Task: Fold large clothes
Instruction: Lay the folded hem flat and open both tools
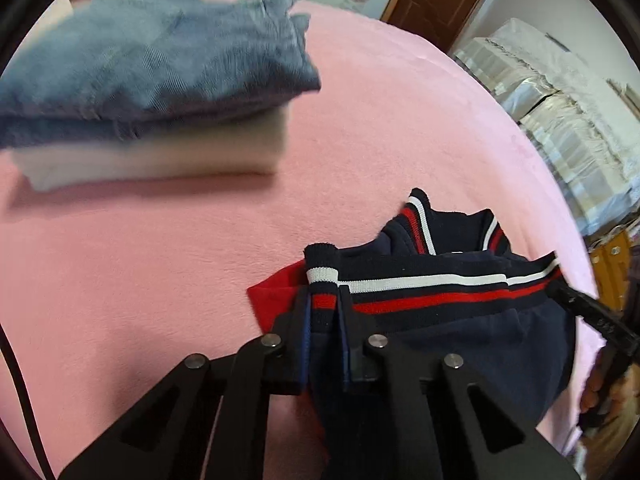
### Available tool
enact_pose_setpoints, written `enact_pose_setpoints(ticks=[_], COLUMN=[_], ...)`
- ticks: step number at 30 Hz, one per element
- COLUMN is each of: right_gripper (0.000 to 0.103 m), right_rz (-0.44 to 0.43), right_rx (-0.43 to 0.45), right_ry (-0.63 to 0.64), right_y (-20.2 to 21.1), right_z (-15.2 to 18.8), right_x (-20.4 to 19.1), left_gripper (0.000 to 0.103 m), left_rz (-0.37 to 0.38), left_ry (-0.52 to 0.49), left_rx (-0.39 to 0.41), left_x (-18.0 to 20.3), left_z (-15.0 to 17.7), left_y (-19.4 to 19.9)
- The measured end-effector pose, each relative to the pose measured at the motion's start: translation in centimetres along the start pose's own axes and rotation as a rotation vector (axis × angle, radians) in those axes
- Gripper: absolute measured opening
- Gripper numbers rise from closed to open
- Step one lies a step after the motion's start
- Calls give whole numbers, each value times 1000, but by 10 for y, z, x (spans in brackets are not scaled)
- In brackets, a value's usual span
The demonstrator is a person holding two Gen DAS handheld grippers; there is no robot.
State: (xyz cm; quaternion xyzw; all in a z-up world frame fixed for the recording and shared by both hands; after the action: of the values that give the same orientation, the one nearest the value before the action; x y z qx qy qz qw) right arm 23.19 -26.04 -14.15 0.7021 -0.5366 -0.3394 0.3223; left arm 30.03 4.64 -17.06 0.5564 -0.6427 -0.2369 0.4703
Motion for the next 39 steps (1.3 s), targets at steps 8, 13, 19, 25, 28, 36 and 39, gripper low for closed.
enact_pose_setpoints(ticks=[8, 13, 19, 25, 28, 36, 39], right_gripper=[11, 11, 11, 30, 32, 31, 31], right_rz=[32, 17, 15, -16, 3, -69, -133], right_rx=[137, 173, -20, 6, 59, 114, 108], right_ry=[47, -12, -125, -189, -152, 24, 68], right_y=[41, 35, -42, -28, -3, 19, 9], right_z=[-18, -45, -29, -25, -27, -24, -14], right_x=[-15, -4, 20, 31, 25, -56, -92], left_gripper=[7, 7, 7, 31, 46, 46, 46], left_rz=[-107, -159, -223, -176, -203, -33, 4], left_ry=[-25, 32, 74, 82, 68, 100, 129], left_rx=[171, 156, 41, 41, 94, 130, 124], left_x=[22, 17, -4, -9, -2, 54, 63], left_z=[-10, -34, -23, -28, -27, 9, 28], left_y=[52, 31, -32, -16, 7, 30, 31])
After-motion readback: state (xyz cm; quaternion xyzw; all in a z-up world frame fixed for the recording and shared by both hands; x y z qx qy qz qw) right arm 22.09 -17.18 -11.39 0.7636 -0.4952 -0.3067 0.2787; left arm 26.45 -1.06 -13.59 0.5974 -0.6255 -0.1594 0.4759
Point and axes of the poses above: each gripper's, at about its wrist camera, not at the fingertips, and y roughly against the way its jaws point, x to its right, z to its underside, the point moved 3 cm from there along -y, roughly the way its jaws point, and after that the axes turned 8 degrees about y, right-handed, at the moved point
